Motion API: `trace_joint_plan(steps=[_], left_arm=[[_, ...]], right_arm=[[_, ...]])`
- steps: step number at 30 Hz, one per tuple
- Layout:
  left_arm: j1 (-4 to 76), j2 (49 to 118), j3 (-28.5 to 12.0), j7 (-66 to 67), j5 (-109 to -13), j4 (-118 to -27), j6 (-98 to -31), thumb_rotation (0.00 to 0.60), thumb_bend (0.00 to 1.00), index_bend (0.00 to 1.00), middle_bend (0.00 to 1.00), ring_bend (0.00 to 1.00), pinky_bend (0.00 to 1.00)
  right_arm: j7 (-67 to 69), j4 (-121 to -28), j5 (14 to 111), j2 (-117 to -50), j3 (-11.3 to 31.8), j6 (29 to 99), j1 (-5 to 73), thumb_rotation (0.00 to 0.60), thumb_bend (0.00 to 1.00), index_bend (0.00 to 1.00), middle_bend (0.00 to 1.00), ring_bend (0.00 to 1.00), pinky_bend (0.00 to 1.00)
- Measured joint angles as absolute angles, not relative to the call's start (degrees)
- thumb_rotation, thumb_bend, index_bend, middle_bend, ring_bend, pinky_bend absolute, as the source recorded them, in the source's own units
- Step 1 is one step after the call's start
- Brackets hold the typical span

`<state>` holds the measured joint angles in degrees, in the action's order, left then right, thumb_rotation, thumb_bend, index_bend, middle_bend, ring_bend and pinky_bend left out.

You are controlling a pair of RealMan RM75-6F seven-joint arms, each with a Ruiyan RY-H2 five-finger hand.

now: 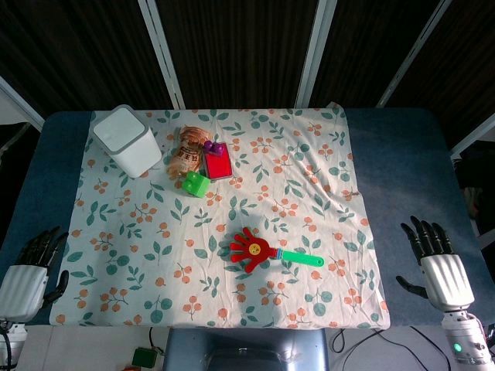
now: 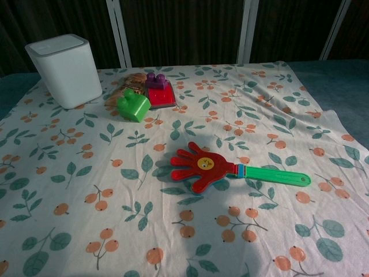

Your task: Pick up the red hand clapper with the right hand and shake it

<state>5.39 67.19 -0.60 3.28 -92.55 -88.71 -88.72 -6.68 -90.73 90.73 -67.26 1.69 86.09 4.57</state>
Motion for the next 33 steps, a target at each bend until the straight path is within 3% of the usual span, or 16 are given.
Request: trace_joint_plan(steps=[9,15,19,26,33], left_arm=[[5.8,66.5,-0.1,2.3,-93.1,-89.3,-87.8,0.6,0.5,0.0,0.0,0.0,0.13],[5.9,66.1,0.3,1.7,-93.5,-89.5,-87.6,0.6,0.5,0.0,0.0,0.0,0.13],[5.8,66.3,0.3,1.9,-93.5,-89.7,-87.7,0.6,0.5,0.0,0.0,0.0,0.13],[5.8,65.7,1.2,1.2,-94.0,-90.4,-86.9,0.6,0.5,0.0,0.0,0.0,0.13],[6.4,65.1,1.7,-0.1,-94.5,-90.3,-85.8,0.6,0.5,0.0,0.0,0.0,0.13]], right_arm=[[-5.1,-89.4,89.8,-70.7,2.2,83.8,6.0,0.6,0.14,0.0,0.0,0.0,0.0],[-2.3,-90.1,88.2,-73.6,2.8,76.9,9.6,0.6,0.15,0.01,0.0,0.0,0.0],[-2.3,-90.7,87.6,-74.8,3.2,74.6,11.3,0.6,0.2,0.15,0.0,0.0,0.0],[-10.3,-92.8,78.4,-81.9,6.9,63.5,18.1,0.6,0.29,0.35,0.02,0.0,0.0],[-23.6,-93.7,62.0,-89.8,11.4,60.0,24.3,0.6,0.31,0.42,0.03,0.0,0.0]])
